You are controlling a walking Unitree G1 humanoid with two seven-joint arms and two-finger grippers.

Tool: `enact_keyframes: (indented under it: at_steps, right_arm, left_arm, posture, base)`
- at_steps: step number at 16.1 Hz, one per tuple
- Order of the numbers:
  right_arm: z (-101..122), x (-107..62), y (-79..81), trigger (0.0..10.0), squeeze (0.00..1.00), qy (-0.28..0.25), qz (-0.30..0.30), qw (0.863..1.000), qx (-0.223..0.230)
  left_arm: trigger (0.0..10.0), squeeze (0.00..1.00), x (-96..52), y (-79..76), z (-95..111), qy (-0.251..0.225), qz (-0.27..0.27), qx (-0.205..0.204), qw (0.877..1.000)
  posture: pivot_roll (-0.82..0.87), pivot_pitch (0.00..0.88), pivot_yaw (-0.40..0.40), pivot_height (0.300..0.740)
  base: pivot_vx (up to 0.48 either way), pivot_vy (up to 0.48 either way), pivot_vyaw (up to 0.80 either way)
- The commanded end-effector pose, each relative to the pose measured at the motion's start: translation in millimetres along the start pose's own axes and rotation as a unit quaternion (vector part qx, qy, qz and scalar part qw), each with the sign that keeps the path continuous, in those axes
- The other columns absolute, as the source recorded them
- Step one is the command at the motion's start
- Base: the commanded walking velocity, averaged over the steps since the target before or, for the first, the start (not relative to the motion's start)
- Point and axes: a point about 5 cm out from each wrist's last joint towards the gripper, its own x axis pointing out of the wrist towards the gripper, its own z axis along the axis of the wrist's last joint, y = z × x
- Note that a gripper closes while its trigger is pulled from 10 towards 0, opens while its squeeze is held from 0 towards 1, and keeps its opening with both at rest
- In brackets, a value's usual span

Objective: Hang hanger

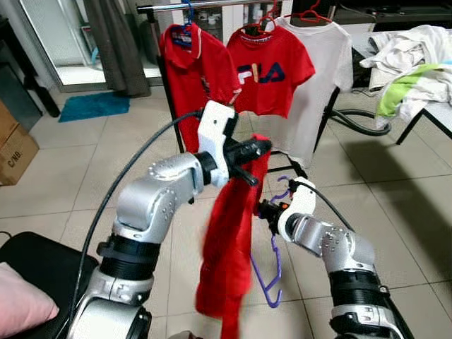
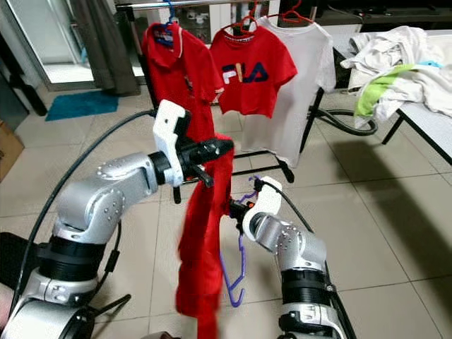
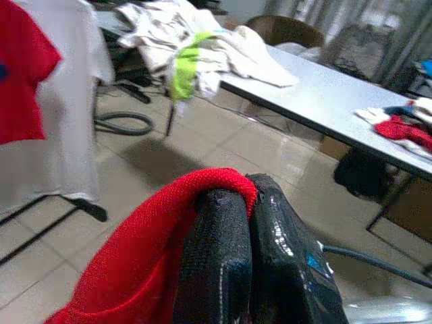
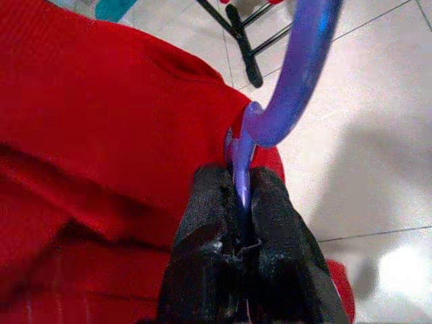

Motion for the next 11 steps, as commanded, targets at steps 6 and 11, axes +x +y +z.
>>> enact_keyframes:
  at_steps: [6, 11]
  right_arm:
    - [36.8, -13.1, -42.5, 10.0, 0.0, -0.13, -0.186, 0.97, 0.087]
    - [88.8, -48.9, -49.8, 10.0, 0.0, -0.286, -0.237, 0.925, 0.076]
  left_arm:
    - [0.0, 0.0, -13.0, 1.9, 4.3, 0.002, 0.029, 0.017, 0.999]
    - [0.0, 0.0, -39.6, 39.7, 0.2, 0.026, 0.147, 0.038, 0.988]
  posture:
    - [0.0, 0.0, 0.049, 0.74]
    - [-0.01, 0.0, 0.055, 0.74]
  base:
    - [0.0, 0.0, 0.0]
    - [0.0, 0.0, 0.0]
